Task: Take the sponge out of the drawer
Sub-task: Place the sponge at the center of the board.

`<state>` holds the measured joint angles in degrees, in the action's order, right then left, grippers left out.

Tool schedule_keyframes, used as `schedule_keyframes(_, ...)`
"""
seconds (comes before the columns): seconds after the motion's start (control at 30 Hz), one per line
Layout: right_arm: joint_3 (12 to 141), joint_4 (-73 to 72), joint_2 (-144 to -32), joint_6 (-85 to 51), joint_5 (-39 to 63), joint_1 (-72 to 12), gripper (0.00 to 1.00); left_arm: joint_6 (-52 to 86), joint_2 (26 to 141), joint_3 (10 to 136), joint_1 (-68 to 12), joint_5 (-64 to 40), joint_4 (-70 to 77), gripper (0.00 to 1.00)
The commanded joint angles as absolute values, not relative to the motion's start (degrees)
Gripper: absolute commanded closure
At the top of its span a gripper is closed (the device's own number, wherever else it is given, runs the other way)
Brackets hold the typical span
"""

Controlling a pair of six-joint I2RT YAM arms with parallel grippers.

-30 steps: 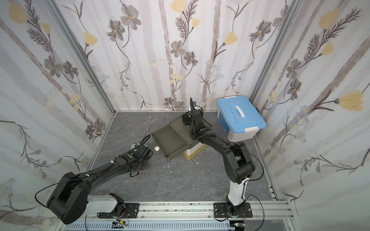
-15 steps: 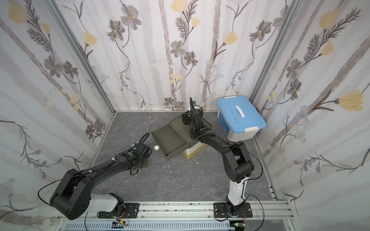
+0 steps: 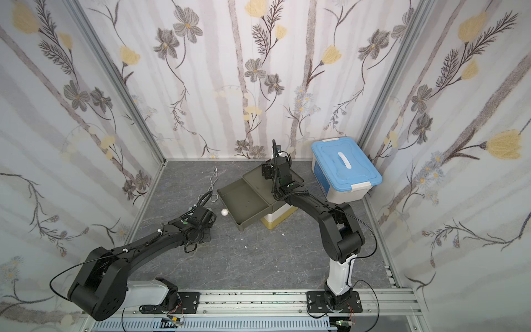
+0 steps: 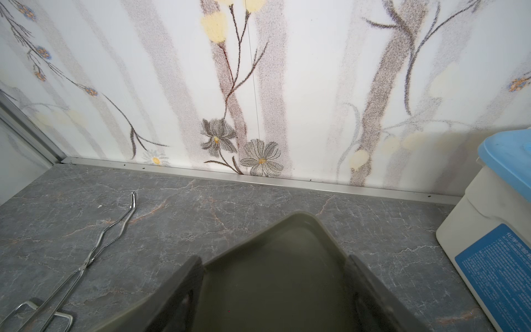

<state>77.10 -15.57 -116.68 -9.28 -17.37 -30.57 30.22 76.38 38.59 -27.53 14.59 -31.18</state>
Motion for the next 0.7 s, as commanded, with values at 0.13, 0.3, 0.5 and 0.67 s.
schedule_keyframes(0.13, 75.8, 7.7, -119.9, -15.0, -12.1, -30.3, 0.21, 30.7, 77.6, 39.2, -27.4, 14.0, -32.6, 0.85)
schedule_keyframes(0.3, 76.0, 7.9, -120.1, -14.9, -12.1, -30.3, 0.21, 31.4, 77.4, 39.4, -27.5, 15.3, -33.5, 0.75)
schedule_keyframes(0.5, 76.1, 7.9, -120.3, -15.0, -12.1, -30.3, 0.21, 31.5, 77.6, 39.4, -27.4, 15.5, -33.7, 0.67)
schedule_keyframes(0.67, 76.5, 8.1, -120.6, -15.1, -12.0, -30.2, 0.21, 31.3, 76.3, 39.0, -27.5, 15.4, -33.2, 0.55)
